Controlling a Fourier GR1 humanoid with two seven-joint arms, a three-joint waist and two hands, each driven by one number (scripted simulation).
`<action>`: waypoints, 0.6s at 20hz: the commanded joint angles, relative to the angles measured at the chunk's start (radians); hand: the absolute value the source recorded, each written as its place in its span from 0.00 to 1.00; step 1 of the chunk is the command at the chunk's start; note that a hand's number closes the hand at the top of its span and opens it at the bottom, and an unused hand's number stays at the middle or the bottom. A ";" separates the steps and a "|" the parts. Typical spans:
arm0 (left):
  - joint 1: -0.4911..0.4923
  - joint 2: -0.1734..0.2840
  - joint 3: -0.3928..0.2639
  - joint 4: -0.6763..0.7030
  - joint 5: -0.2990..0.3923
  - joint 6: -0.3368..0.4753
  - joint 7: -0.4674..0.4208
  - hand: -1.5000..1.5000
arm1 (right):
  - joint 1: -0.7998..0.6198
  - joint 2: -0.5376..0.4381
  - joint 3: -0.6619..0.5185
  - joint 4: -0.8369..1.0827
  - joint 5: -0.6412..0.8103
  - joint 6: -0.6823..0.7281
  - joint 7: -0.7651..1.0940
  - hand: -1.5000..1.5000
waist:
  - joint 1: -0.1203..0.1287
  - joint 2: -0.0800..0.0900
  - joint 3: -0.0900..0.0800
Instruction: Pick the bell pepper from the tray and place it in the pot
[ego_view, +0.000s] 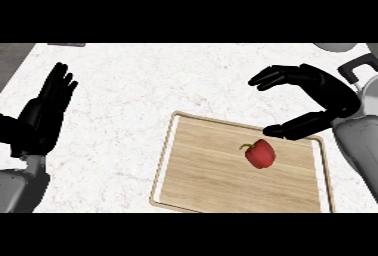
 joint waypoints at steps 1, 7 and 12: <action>-0.034 -0.067 -0.025 0.028 -0.032 0.062 0.003 0.50 | -0.107 -0.014 0.016 0.170 0.048 0.112 -0.251 0.00 | -0.020 0.002 0.000; 0.010 -0.056 -0.002 0.002 -0.027 0.058 0.024 0.50 | -0.212 -0.126 0.076 0.209 0.124 0.221 -0.307 0.00 | -0.047 -0.017 -0.002; -0.002 -0.067 -0.006 0.019 -0.029 0.056 0.027 0.50 | -0.290 -0.183 0.270 0.096 0.283 0.232 -0.177 0.00 | -0.056 -0.021 -0.004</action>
